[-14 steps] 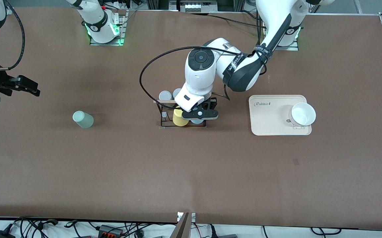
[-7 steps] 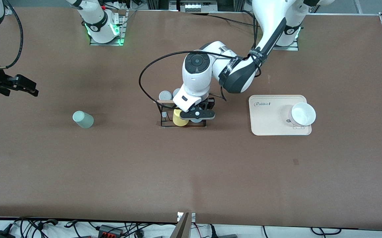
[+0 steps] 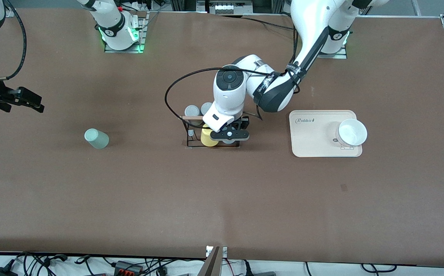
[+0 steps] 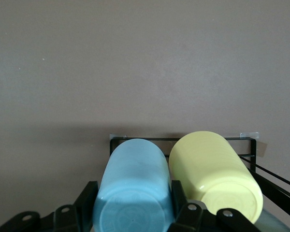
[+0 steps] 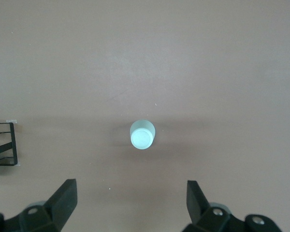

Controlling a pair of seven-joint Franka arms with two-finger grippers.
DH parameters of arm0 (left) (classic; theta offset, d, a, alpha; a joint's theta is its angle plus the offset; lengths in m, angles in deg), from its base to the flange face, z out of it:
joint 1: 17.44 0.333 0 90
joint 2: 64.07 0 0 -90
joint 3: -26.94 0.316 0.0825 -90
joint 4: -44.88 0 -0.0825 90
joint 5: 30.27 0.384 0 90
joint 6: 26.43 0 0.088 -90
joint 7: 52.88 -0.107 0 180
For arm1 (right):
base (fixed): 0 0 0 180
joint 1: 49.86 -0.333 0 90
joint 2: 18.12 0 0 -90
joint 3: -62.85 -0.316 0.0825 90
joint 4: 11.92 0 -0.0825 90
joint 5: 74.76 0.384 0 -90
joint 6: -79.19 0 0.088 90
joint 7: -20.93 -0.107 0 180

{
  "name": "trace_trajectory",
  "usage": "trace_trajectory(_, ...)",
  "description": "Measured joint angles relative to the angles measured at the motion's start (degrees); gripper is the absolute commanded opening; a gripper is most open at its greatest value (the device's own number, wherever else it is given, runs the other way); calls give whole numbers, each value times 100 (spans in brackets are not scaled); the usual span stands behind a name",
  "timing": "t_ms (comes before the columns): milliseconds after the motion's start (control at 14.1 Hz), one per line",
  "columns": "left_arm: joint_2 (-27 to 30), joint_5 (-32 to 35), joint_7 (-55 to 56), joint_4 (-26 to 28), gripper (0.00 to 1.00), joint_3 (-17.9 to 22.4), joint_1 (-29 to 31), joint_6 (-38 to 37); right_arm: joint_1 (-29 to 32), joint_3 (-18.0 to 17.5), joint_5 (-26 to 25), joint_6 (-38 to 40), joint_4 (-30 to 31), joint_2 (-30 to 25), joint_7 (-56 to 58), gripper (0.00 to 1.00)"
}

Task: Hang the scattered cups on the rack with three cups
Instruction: 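Hang the light blue cup on the rack peg beside the yellow cup, then open the left gripper and withdraw it while the right gripper reaches the teal cup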

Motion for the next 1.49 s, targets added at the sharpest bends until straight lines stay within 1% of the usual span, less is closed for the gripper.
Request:
trace_trajectory(71, 0, 6, 0, 12, 22, 0, 0, 10, 0, 0, 0, 0, 1, 2, 0, 100)
trace_trajectory(141, 0, 8, 0, 20, 49, 0, 0, 15, 0, 0, 0, 0, 4, 5, 0, 100)
trace_trajectory(212, 0, 9, -1, 25, 92, 0, 0, 17, 2, 0, 0, 0, 5, 8, 0, 100)
trace_trajectory(283, 0, 11, -2, 27, 100, 1, 0, 22, 5, 1, 0, 0, 5, 8, 0, 100)
trace_trajectory(707, 160, 27, -70, 5, 100, 14, 54, -2, 4, 2, 0, 0, 8, 9, 0, 100)
trace_trajectory(849, 307, 30, -187, -11, 100, 33, 88, -135, 3, 1, 0, 0, 11, 16, 0, 100)
trace_trajectory(990, 543, 33, -435, -38, 100, 43, 206, -434, 3, 1, 0, 0, 16, 32, 0, 100)
trace_trajectory(1203, 1044, 44, -1051, -67, 100, 67, 643, -1079, 2, 1, 0, 0, 18, 61, 0, 100)
trace_trajectory(1486, 1562, 49, -1955, -78, 100, 87, 1594, -1674, 2, 1, 0, 0, 21, 105, 0, 100)
